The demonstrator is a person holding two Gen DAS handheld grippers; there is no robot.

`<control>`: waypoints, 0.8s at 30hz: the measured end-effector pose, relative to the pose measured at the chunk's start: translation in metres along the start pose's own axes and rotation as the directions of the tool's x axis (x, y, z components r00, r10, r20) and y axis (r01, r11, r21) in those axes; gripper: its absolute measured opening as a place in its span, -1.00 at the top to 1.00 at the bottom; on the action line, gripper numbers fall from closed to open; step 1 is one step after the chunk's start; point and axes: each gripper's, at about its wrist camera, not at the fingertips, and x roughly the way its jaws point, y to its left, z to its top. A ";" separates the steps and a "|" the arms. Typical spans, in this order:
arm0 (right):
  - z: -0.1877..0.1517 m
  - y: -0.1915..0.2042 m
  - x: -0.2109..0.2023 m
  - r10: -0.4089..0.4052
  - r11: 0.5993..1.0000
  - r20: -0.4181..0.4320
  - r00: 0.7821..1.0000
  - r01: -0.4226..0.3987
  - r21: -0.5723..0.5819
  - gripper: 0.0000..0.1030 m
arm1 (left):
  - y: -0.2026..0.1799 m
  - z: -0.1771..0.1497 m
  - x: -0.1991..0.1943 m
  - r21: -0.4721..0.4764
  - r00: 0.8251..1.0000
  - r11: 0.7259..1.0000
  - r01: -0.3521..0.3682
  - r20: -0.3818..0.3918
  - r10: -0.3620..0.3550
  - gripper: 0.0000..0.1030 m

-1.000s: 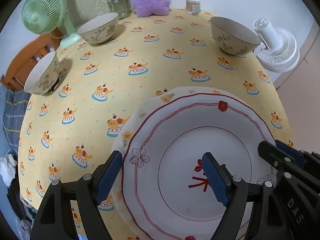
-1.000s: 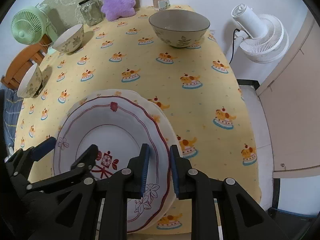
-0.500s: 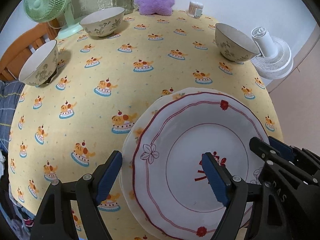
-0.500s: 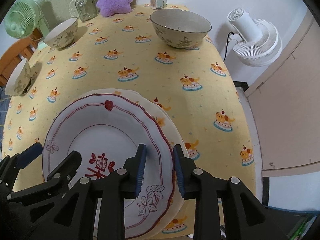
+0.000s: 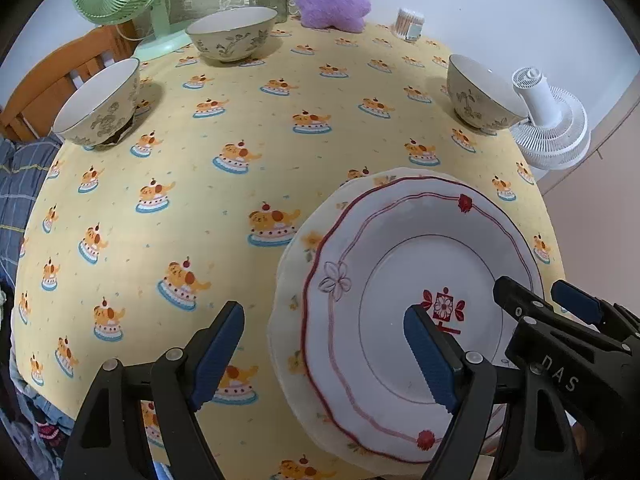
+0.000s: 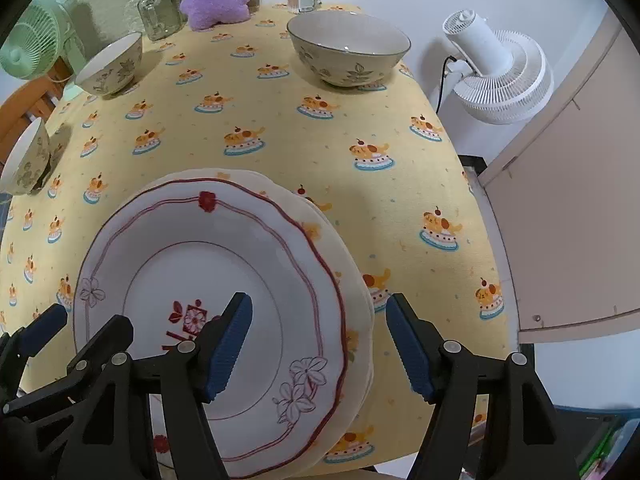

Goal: Organize plates and bowls
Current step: 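Open both tools and pull them back from the plate stack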

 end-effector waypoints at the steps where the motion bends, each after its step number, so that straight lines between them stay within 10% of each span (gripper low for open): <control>1: -0.001 0.001 -0.001 0.001 1.000 0.003 1.000 -0.001 0.000 -0.41 | 0.002 -0.001 -0.002 -0.001 1.000 1.000 0.002 0.003 -0.002 -0.63; 24: 0.004 0.092 -0.069 0.033 0.998 0.140 0.990 -0.039 0.040 -0.41 | 0.100 0.031 -0.064 0.048 0.988 0.999 0.000 0.151 -0.008 -0.64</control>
